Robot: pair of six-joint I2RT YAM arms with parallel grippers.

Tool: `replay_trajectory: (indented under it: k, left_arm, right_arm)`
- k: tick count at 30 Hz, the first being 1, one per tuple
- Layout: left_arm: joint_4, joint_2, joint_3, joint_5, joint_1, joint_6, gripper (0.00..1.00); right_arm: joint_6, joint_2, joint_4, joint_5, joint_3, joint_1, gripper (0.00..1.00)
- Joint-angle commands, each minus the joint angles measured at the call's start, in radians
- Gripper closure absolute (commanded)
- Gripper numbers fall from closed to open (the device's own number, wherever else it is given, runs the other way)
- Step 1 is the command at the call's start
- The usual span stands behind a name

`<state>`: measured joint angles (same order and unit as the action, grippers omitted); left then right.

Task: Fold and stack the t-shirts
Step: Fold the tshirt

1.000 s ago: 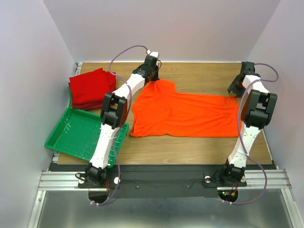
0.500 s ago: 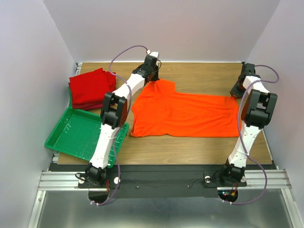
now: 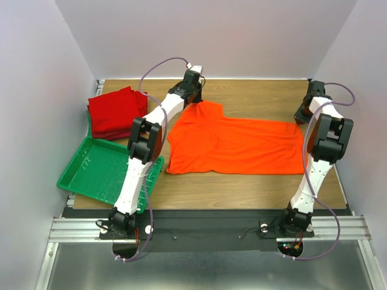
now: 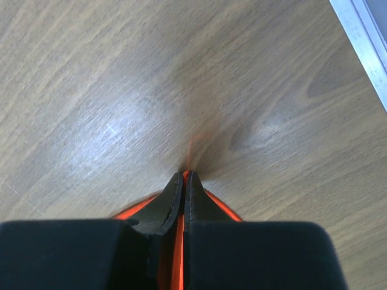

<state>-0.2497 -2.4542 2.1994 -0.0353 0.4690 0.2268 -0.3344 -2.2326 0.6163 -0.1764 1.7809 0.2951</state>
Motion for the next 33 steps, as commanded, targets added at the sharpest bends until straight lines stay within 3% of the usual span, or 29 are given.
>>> replay_trajectory:
  k: [1,13,33]
  left_arm:
    - [0.07,0.145,-0.024,-0.028,-0.01,-0.024,1.0]
    - [0.09,0.238,-0.093,0.086,-0.018,-0.06,1.0]
    - [0.136,0.535,-0.559,-0.015,0.006,-0.104,1.0]
  right_arm:
    - [0.032,0.083,-0.013,-0.008,-0.038,0.006,1.0]
    - [0.035,0.174,-0.012,0.009,-0.095,0.006,1.0]
    - [0.018,0.412,-0.013,0.005,-0.376,0.006,1.0]
